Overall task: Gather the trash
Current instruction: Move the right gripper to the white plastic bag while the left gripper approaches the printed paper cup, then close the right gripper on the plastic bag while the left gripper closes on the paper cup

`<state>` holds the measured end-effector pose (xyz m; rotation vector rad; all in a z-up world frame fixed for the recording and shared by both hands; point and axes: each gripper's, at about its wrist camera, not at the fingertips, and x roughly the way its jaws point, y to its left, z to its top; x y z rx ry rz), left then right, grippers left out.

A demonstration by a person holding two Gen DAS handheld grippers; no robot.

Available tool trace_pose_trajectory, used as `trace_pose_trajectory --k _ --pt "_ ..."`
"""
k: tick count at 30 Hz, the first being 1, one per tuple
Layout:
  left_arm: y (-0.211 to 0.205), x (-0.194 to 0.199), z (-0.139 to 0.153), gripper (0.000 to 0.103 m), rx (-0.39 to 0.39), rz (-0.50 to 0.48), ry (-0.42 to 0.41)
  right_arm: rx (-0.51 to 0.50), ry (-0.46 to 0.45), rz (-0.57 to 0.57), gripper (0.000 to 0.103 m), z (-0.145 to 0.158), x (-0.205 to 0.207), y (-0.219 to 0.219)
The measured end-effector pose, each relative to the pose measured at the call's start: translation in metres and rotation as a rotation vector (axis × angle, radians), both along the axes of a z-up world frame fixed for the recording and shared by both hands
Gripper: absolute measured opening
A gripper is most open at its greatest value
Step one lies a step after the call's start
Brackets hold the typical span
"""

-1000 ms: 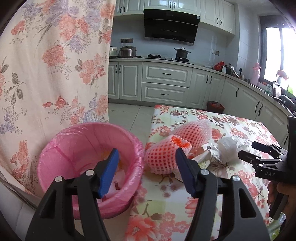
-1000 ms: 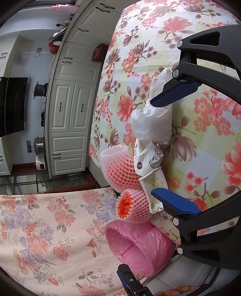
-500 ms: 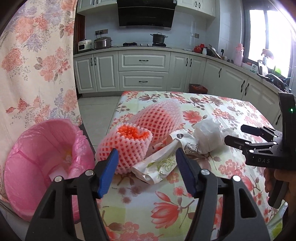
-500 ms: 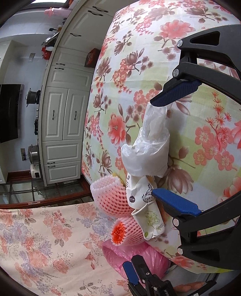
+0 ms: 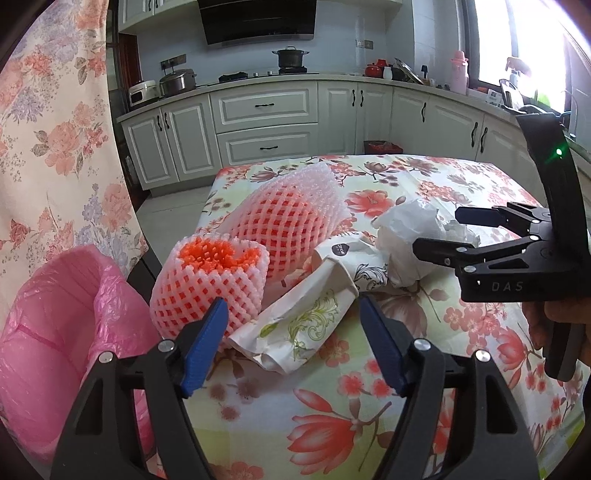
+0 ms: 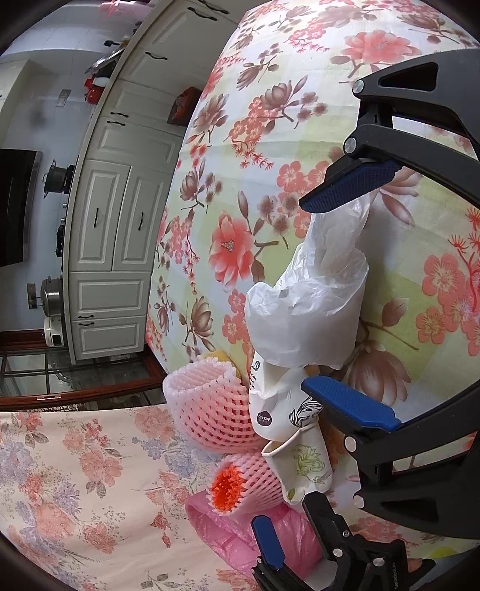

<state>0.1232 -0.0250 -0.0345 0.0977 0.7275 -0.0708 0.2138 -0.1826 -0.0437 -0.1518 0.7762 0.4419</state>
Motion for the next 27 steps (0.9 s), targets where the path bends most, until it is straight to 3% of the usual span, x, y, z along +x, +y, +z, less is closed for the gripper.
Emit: trace_pose_trajectory --k 7,9,17,23,27 --pt "-0.007 0.004 -0.012 0.075 0.041 -0.01 0.013 -0.03 0.026 0.006 0.083 -0.011 0.007 0.008" --pt "-0.009 0.006 -0.016 0.079 0.059 -0.008 0.019 -0.056 0.026 0.004 0.071 -0.013 0.007 0.009" --pt "-0.029 0.008 -0.037 0.079 0.235 -0.008 0.025 -0.036 0.035 0.008 0.046 -0.012 0.0 0.002" --pt "-0.034 0.012 -0.043 0.079 0.295 0.007 0.028 -0.009 0.024 -0.005 0.04 -0.004 -0.008 -0.008" --pt "-0.032 0.016 -0.047 0.068 0.315 0.035 0.045 0.012 0.019 -0.007 0.037 0.0 -0.016 -0.013"
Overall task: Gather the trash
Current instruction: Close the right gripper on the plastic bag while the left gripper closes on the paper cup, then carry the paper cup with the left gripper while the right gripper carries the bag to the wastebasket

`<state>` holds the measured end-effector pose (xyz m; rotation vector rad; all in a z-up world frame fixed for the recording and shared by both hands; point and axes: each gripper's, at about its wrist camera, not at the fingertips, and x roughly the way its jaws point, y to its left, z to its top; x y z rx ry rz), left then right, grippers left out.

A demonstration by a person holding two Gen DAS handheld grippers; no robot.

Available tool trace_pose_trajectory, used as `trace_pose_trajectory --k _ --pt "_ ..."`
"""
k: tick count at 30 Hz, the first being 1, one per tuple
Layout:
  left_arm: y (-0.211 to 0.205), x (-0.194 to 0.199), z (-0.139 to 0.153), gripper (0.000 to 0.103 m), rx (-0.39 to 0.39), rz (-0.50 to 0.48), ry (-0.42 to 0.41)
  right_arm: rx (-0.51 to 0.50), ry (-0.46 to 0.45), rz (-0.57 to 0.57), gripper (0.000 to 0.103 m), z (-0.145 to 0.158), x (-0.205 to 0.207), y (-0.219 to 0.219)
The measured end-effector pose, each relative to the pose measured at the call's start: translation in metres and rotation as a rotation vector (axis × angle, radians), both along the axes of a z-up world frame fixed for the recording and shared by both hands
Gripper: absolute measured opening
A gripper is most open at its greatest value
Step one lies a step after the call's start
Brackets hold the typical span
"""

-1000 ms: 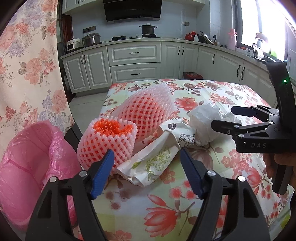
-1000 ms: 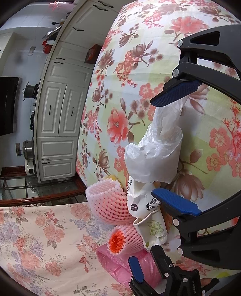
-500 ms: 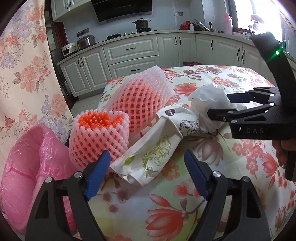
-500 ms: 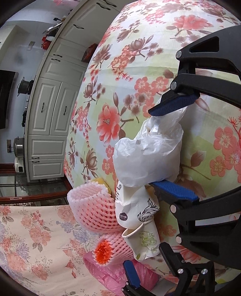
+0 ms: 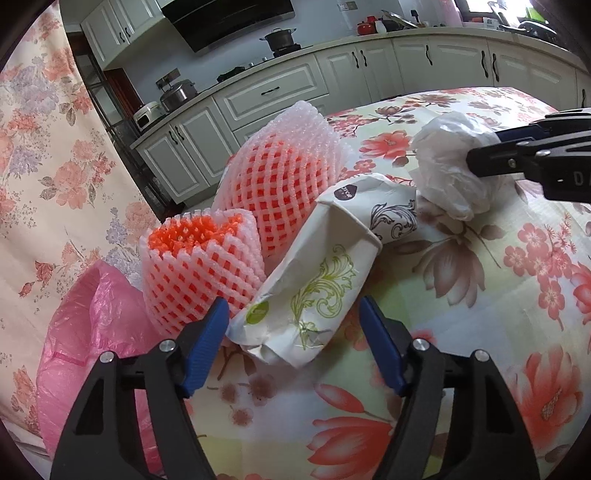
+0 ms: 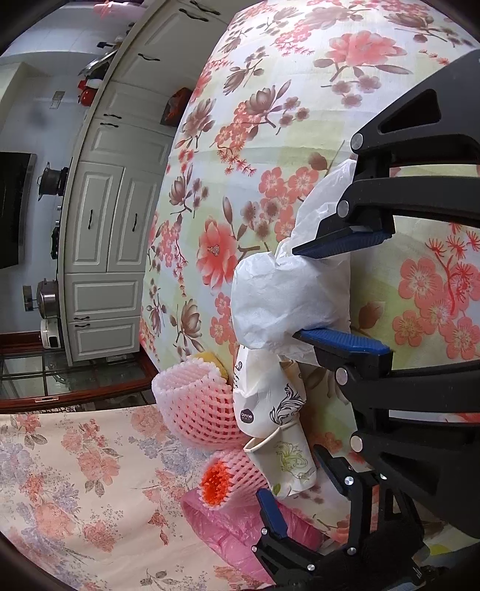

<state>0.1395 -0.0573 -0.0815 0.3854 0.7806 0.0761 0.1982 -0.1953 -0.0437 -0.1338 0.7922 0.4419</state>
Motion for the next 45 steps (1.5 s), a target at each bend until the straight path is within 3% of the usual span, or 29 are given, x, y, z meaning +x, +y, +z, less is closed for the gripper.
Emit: trace_pose_trajectory --k 3,6,13,18,27,45 --pt "0.001 0.0 0.0 0.066 0.003 0.008 -0.001 0.013 0.001 0.0 0.037 0.001 -0.005 -0.003" --pt "0.002 -0.002 0.003 0.057 -0.027 0.003 -0.002 0.029 0.009 0.0 0.037 0.001 -0.009 -0.005" --pt "0.021 -0.006 0.017 0.048 -0.301 -0.02 0.024 0.042 0.017 -0.001 0.037 0.0 -0.013 -0.005" --pt "0.028 -0.009 0.021 0.045 -0.427 -0.033 0.047 0.048 0.018 -0.004 0.037 0.0 -0.016 -0.007" --pt "0.032 -0.022 0.037 0.045 -0.496 -0.039 0.019 0.065 0.007 -0.015 0.036 0.008 -0.025 -0.01" --pt "0.075 -0.06 0.091 0.045 -0.53 0.005 -0.111 0.077 -0.066 0.003 0.036 0.046 -0.052 0.005"
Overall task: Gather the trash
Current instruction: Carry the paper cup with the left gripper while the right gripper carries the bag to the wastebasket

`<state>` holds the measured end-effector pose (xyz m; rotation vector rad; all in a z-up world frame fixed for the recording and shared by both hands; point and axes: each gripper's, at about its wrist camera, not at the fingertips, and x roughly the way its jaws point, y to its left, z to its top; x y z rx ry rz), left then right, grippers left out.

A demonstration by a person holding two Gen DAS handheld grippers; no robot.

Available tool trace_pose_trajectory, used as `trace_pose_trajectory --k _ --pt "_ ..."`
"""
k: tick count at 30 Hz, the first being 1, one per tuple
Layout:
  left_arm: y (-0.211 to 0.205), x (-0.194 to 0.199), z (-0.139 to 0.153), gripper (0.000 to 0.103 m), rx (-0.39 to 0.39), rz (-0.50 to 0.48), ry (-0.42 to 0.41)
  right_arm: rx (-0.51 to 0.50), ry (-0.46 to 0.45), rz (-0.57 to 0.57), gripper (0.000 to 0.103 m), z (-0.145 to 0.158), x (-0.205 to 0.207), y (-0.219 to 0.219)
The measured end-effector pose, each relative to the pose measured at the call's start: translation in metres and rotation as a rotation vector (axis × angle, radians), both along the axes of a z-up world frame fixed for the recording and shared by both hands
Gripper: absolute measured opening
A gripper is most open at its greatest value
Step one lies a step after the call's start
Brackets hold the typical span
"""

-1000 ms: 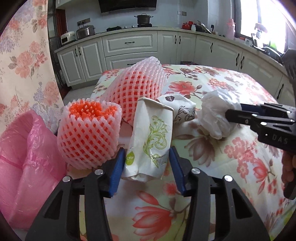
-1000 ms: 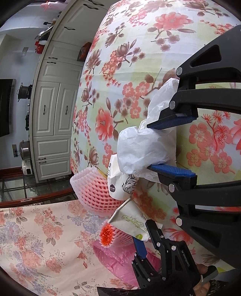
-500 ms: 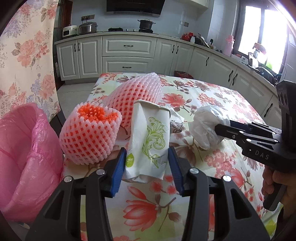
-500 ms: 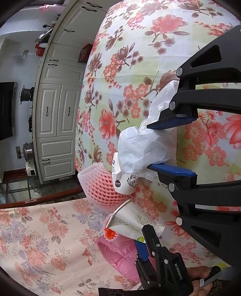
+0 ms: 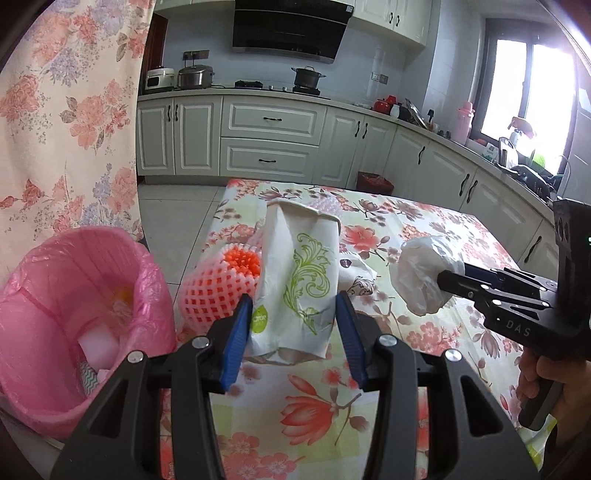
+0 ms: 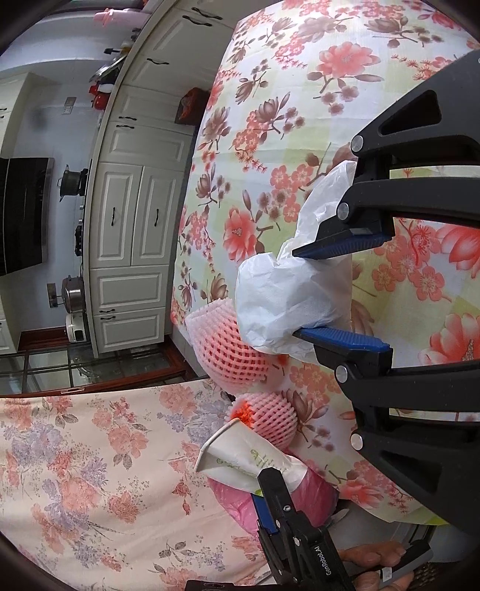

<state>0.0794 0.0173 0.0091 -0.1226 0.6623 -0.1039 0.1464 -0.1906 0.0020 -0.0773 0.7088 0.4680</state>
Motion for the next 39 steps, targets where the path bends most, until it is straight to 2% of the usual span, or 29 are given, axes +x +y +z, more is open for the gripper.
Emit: trace_pose_trajectory --k 7,13,18,19,20,21,22,26,30,31,32,33,36,39 --pt "0.019 -0.016 0.015 0.045 0.032 0.052 -0.029 0.006 -0.022 0.022 0.036 0.014 -0.006 0.015" --pt "0.043 -0.03 0.025 0.045 0.022 0.101 -0.048 -0.005 -0.041 0.055 0.032 0.024 -0.01 0.036" --pt "0.063 -0.042 0.025 0.045 0.007 0.135 -0.053 -0.022 -0.028 0.064 0.033 0.02 -0.013 0.045" --pt "0.066 -0.043 0.024 0.045 0.005 0.14 -0.052 -0.033 -0.018 0.066 0.034 0.017 -0.014 0.046" --pt "0.07 -0.045 0.023 0.045 0.0 0.147 -0.051 -0.048 -0.009 0.054 0.042 0.013 -0.013 0.046" --pt "0.073 -0.046 0.022 0.045 -0.006 0.153 -0.049 -0.052 0.0 0.038 0.058 0.008 -0.013 0.044" --pt "0.077 -0.046 0.021 0.045 -0.01 0.157 -0.048 -0.047 0.011 0.028 0.062 0.004 -0.012 0.042" --pt "0.086 -0.05 0.021 0.045 -0.014 0.172 -0.052 -0.064 0.063 0.019 0.063 -0.017 -0.002 0.042" --pt "0.096 -0.053 0.024 0.045 -0.014 0.197 -0.058 -0.091 0.103 0.023 0.069 -0.04 0.007 0.051" --pt "0.099 -0.054 0.025 0.045 -0.013 0.205 -0.059 -0.094 0.116 0.03 0.069 -0.045 0.009 0.053" --pt "0.101 -0.054 0.025 0.045 -0.013 0.21 -0.059 -0.096 0.123 0.038 0.064 -0.048 0.01 0.056" --pt "0.104 -0.055 0.025 0.045 -0.013 0.218 -0.059 -0.109 0.132 0.046 0.052 -0.051 0.011 0.06" --pt "0.113 -0.057 0.026 0.045 -0.017 0.241 -0.057 -0.136 0.152 0.063 0.038 -0.06 0.01 0.067" --pt "0.119 -0.059 0.026 0.045 -0.019 0.257 -0.058 -0.126 0.15 0.076 0.034 -0.059 0.004 0.068"
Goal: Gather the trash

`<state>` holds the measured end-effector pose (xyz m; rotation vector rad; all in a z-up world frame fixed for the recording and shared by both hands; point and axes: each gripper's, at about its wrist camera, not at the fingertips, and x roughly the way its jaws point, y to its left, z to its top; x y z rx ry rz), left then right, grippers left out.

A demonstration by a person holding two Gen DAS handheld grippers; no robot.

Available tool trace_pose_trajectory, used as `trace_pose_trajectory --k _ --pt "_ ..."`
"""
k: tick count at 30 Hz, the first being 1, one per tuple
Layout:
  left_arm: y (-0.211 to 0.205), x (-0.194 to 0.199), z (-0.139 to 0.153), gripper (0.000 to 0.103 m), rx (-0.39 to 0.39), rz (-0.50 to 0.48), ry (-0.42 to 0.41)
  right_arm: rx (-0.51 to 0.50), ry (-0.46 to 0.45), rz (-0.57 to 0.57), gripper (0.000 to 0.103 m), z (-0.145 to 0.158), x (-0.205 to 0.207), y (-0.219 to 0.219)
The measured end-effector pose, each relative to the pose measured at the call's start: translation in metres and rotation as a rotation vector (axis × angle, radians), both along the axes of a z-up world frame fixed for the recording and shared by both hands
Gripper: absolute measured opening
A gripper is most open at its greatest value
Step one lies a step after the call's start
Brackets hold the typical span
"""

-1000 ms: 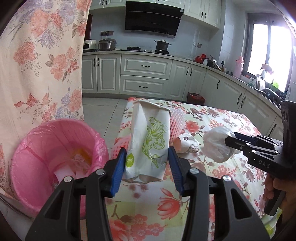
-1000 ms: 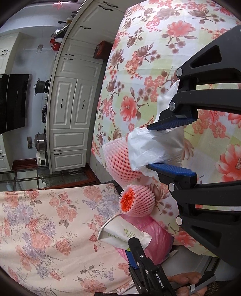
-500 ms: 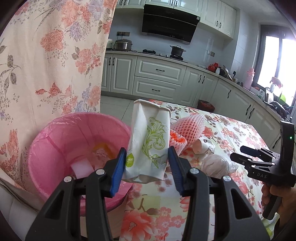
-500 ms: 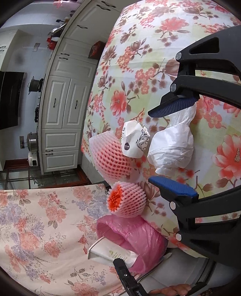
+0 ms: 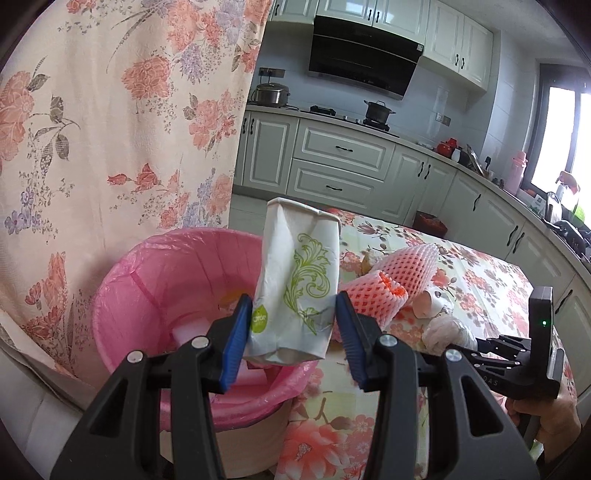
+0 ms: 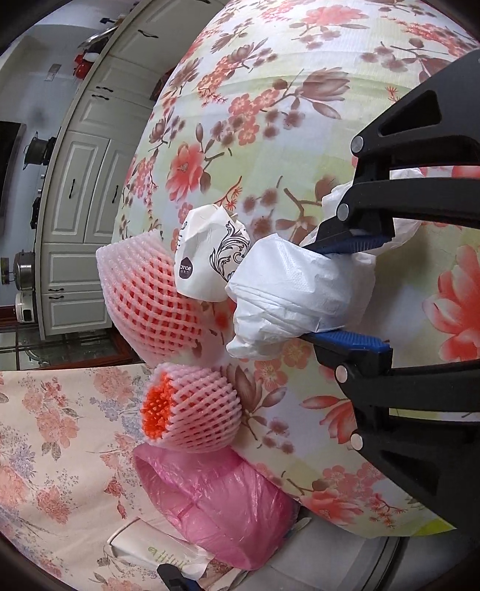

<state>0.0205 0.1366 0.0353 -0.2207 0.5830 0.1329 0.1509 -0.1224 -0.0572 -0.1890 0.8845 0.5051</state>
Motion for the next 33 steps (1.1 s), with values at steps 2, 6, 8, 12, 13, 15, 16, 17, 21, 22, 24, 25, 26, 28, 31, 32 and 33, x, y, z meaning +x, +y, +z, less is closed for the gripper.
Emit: trace_pose_trajectory --k 2,6,8,12,13,15,16,17,21,22,24,25,26,28,31,32,33 --pt "0.005 0.0 0.0 0.045 -0.004 0.012 -0.001 0.01 -0.016 0.001 0.034 0.007 -0.005 -0.001" --pt "0.017 0.0 -0.002 0.045 -0.012 0.043 0.001 0.033 -0.064 0.017 0.034 0.032 -0.014 0.002" --pt "0.021 -0.001 -0.002 0.045 -0.014 0.055 -0.002 0.05 -0.089 0.028 0.034 0.046 -0.017 0.006" --pt "0.03 -0.002 -0.001 0.045 -0.014 0.072 -0.004 0.086 -0.129 0.071 0.034 0.072 -0.019 0.025" --pt "0.032 -0.003 0.0 0.045 -0.015 0.078 -0.005 0.09 -0.136 0.085 0.034 0.077 -0.019 0.032" --pt "0.036 -0.004 0.001 0.044 -0.015 0.087 -0.01 0.102 -0.155 0.111 0.034 0.088 -0.019 0.048" --pt "0.038 -0.005 0.001 0.044 -0.013 0.092 -0.011 0.11 -0.163 0.125 0.034 0.093 -0.019 0.056" --pt "0.04 -0.005 0.001 0.044 -0.012 0.095 -0.011 0.115 -0.167 0.14 0.034 0.098 -0.019 0.065" --pt "0.049 -0.009 -0.001 0.044 -0.013 0.12 -0.009 0.127 -0.173 0.208 0.034 0.11 -0.02 0.103" --pt "0.052 -0.01 -0.002 0.044 -0.017 0.128 -0.009 0.126 -0.175 0.222 0.034 0.112 -0.022 0.112" --pt "0.059 -0.012 -0.003 0.044 -0.024 0.146 -0.009 0.127 -0.173 0.25 0.034 0.115 -0.024 0.129" --pt "0.062 -0.014 -0.004 0.045 -0.025 0.157 -0.007 0.129 -0.17 0.258 0.034 0.115 -0.025 0.136" --pt "0.066 -0.015 -0.004 0.045 -0.03 0.166 -0.004 0.132 -0.165 0.268 0.034 0.115 -0.025 0.144" --pt "0.07 -0.018 -0.005 0.045 -0.034 0.178 -0.005 0.138 -0.156 0.287 0.034 0.114 -0.025 0.158" --pt "0.078 -0.023 -0.006 0.052 -0.046 0.197 -0.012 0.131 -0.148 0.315 0.034 0.109 -0.028 0.178" --pt "0.08 -0.025 -0.006 0.052 -0.045 0.205 -0.012 0.132 -0.144 0.32 0.034 0.108 -0.029 0.182" --pt "0.082 -0.026 -0.006 0.053 -0.044 0.209 -0.013 0.134 -0.139 0.327 0.034 0.106 -0.029 0.187"
